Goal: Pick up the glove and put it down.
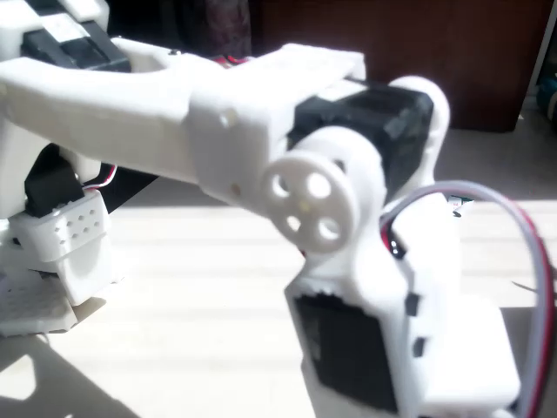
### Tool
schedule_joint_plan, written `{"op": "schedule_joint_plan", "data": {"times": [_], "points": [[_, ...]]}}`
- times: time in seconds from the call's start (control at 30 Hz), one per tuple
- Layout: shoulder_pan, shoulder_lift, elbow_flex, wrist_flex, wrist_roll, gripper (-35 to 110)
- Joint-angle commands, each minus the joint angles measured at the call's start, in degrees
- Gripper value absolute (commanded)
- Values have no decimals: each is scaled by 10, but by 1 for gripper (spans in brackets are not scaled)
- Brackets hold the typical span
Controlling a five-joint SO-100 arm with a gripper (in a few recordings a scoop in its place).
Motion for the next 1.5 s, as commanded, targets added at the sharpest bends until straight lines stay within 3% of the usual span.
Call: {"op": "schedule_joint_plan", "data": {"times": [0.0, 0.3, 0.63, 0.93, 1.27, 1.47], "points": [[5, -14, -9, -7, -4, 0], [1, -13, -9, -37, -2, 1], [-1, 4, -5, -28, 2, 24], [-4, 134, -2, 9, 3, 25], [-127, 243, -3, 54, 11, 25], [-203, 229, -1, 47, 109, 25]]}}
